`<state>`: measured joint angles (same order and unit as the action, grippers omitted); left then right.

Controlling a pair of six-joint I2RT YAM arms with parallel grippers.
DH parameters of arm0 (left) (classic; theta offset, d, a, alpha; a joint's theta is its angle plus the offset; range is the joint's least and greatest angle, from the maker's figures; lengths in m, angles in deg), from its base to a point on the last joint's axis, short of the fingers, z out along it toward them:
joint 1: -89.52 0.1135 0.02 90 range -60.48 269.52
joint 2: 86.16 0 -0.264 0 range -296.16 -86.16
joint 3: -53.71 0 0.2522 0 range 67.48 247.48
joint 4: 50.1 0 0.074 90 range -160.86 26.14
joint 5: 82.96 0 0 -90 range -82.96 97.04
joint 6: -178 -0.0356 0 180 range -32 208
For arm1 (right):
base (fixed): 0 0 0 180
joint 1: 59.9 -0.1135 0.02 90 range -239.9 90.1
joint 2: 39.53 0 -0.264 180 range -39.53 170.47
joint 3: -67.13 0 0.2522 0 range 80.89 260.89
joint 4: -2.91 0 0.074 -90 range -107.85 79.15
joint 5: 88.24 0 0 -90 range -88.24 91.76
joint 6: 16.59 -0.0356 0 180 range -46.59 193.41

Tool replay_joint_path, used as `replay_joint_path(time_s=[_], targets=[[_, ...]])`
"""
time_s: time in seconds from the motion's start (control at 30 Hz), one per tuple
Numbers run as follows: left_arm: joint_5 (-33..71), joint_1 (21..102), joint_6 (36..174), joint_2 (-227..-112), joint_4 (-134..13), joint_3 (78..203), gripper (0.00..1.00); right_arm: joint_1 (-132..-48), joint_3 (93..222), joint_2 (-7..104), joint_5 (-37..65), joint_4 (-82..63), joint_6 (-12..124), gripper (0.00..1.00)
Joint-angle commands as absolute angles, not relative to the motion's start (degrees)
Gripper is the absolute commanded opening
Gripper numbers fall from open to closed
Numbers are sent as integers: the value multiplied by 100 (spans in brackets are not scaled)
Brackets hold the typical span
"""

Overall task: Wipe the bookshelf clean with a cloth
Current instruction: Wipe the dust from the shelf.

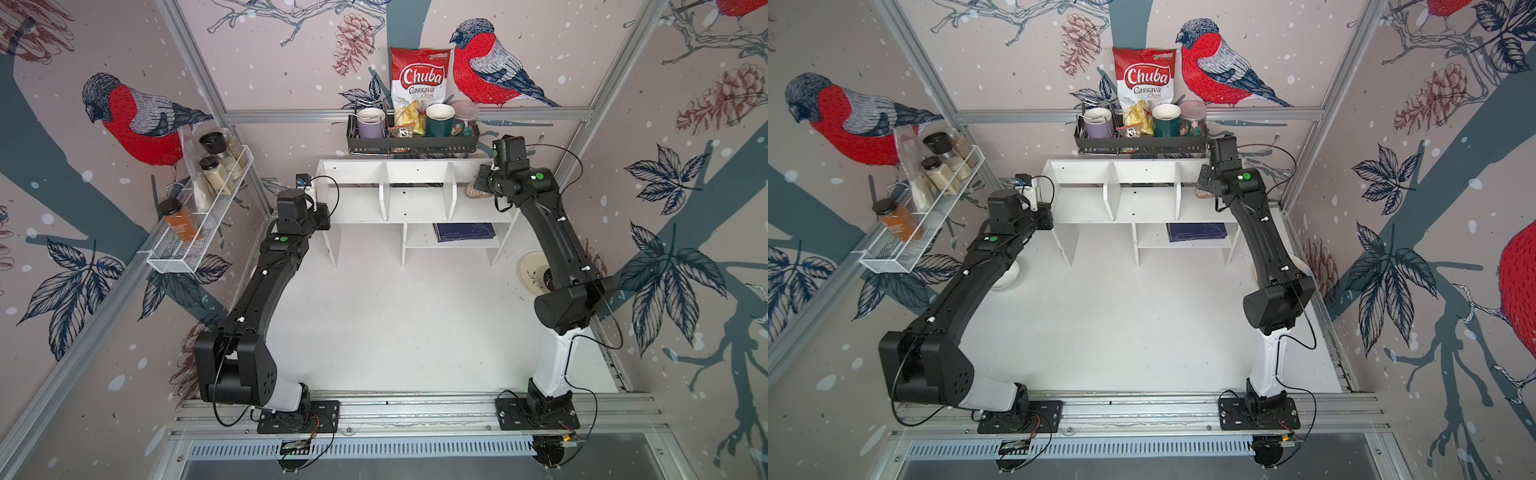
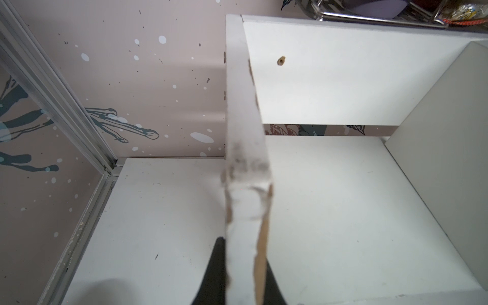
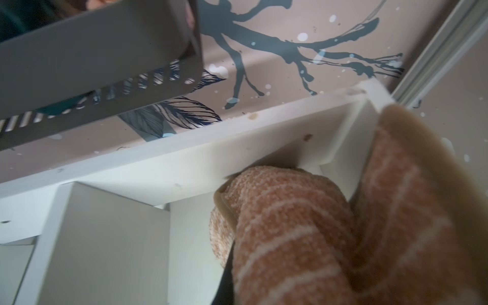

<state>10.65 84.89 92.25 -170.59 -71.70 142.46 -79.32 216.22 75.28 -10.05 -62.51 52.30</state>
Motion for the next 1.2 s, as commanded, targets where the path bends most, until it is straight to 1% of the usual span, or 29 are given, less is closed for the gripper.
replay_joint_path(time_s=[0.0, 0.1, 0.2, 0.3, 0.37, 0.5, 0.63, 0.77, 0.87, 1.0, 1.17], targets=[[2123, 8381, 9623, -17139, -7959, 14226, 0, -8002, 21513, 7500, -689, -6247, 5211, 0], [2106, 8379, 9651, -17178, -7974, 14239, 0, -8069, 20795, 7192, -386, -6011, 5179, 0], [2107, 8378, 9645, -17202, -8000, 14253, 0, -8065, 19619, 6590, -295, -5476, 5125, 0], [2046, 8356, 9615, -17187, -8037, 14262, 0, -7967, 18690, 6014, -359, -5083, 5101, 0], [2022, 8341, 9594, -17196, -8077, 14271, 0, -7834, 18407, 5768, -573, -5063, 5134, 0], [2033, 8336, 9586, -17259, -8134, 14323, 0, -7581, 18682, 5772, -978, -5356, 5228, 0], [2090, 8327, 9564, -17294, -8162, 14340, 0, -7500, 19349, 6137, -1342, -5557, 5328, 0], [2106, 8323, 9501, -17309, -8218, 14368, 0, -7566, 19998, 6520, -1356, -5580, 5291, 0], [2100, 8328, 9488, -17325, -8253, 14390, 0, -7699, 20279, 6745, -1157, -5533, 5250, 0], [2087, 8322, 9460, -17352, -8306, 14425, 0, -7954, 20180, 6767, -819, -5287, 5231, 0], [2124, 8326, 9468, -17389, -8327, 14450, 0, -8128, 19495, 6437, -641, -5077, 5196, 0]])
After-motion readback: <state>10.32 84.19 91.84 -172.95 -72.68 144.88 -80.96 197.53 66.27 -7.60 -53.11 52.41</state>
